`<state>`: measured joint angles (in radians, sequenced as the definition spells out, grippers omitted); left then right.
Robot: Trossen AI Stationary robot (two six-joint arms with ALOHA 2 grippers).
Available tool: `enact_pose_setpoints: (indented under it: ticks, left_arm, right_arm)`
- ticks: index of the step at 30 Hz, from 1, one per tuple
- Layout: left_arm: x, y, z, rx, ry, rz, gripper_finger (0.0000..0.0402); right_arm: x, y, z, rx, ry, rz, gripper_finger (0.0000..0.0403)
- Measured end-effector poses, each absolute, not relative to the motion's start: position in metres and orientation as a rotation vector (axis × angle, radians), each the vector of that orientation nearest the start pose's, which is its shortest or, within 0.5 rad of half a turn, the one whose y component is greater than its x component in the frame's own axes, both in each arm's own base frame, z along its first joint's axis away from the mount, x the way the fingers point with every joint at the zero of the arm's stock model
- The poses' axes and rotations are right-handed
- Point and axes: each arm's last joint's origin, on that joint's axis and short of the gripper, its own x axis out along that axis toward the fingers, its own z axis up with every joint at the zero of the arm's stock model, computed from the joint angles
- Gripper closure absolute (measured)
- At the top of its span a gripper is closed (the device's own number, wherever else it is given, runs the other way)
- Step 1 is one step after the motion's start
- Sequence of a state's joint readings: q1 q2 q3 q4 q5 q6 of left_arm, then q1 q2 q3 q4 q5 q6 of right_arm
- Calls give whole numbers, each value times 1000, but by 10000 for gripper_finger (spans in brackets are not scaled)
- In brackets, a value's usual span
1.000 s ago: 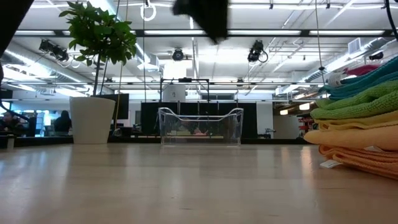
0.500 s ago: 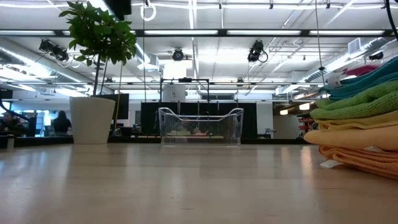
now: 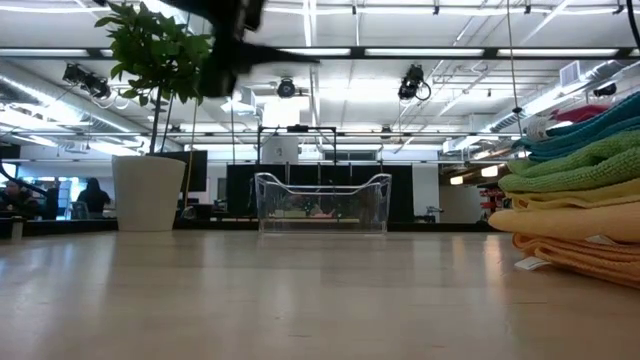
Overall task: Fold microfiber towels
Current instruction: Put the folded towels into the transparent bin
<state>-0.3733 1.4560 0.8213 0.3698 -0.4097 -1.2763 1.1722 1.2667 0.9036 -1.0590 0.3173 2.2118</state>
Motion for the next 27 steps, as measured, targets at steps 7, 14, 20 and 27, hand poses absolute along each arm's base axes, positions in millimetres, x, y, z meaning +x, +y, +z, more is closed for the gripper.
enact_pose_setpoints:
  ticks: [7, 14, 20, 27]
  left_arm:
    - [353, -127, 215, -1130, 307, 130, 46]
    - [406, -146, 207, -1134, 312, 112, 36]
    - [438, -159, 192, -1127, 414, 164, 43]
    - [458, -172, 172, -1168, 449, 203, 44]
  right_arm:
    - [92, 183, 211, 984, 1111, -664, 96]
    - [91, 180, 199, 990, 1100, -669, 93]
    - [91, 178, 192, 991, 1088, -667, 93]
    - [90, 178, 172, 1037, 1066, -622, 93]
